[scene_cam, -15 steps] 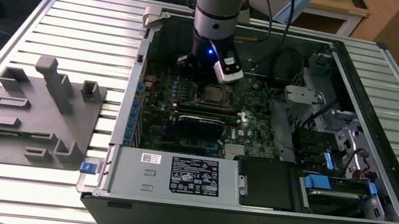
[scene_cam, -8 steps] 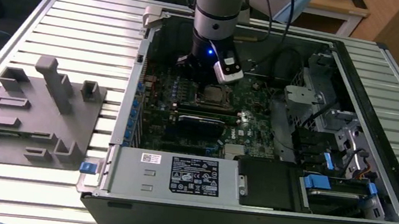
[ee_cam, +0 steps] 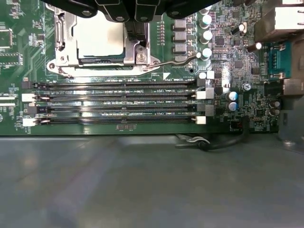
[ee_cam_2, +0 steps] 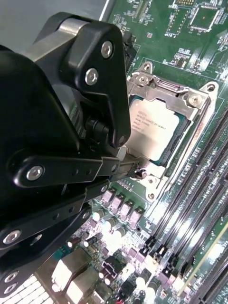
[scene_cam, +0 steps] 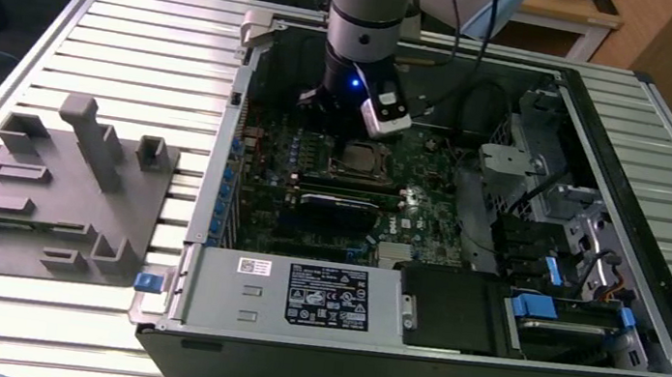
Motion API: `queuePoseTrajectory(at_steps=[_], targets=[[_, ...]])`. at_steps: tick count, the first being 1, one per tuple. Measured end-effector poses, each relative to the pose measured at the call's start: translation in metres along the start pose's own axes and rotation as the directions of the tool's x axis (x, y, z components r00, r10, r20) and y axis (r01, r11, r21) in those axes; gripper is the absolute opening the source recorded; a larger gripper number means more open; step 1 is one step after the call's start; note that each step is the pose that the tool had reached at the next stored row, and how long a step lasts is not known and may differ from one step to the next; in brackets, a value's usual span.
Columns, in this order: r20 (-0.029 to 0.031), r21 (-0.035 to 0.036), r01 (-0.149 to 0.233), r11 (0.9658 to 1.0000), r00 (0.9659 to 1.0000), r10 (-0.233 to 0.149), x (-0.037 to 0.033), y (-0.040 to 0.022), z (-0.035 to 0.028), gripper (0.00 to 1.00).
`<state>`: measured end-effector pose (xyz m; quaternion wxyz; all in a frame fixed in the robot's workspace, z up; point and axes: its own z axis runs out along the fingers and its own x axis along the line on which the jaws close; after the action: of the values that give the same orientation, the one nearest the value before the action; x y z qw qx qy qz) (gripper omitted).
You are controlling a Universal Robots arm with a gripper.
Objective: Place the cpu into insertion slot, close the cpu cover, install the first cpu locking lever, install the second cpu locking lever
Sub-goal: 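Close the cpu cover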
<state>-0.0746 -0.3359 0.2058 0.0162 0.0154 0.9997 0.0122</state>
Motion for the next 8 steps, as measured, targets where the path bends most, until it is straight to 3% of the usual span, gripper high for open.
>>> queuePoseTrajectory(at_steps=[8], targets=[[-0.0001, 0.0001, 0.0, 1.0, 1.0, 0.0, -0.0005, 0.0004, -0.0144, 0.11]])
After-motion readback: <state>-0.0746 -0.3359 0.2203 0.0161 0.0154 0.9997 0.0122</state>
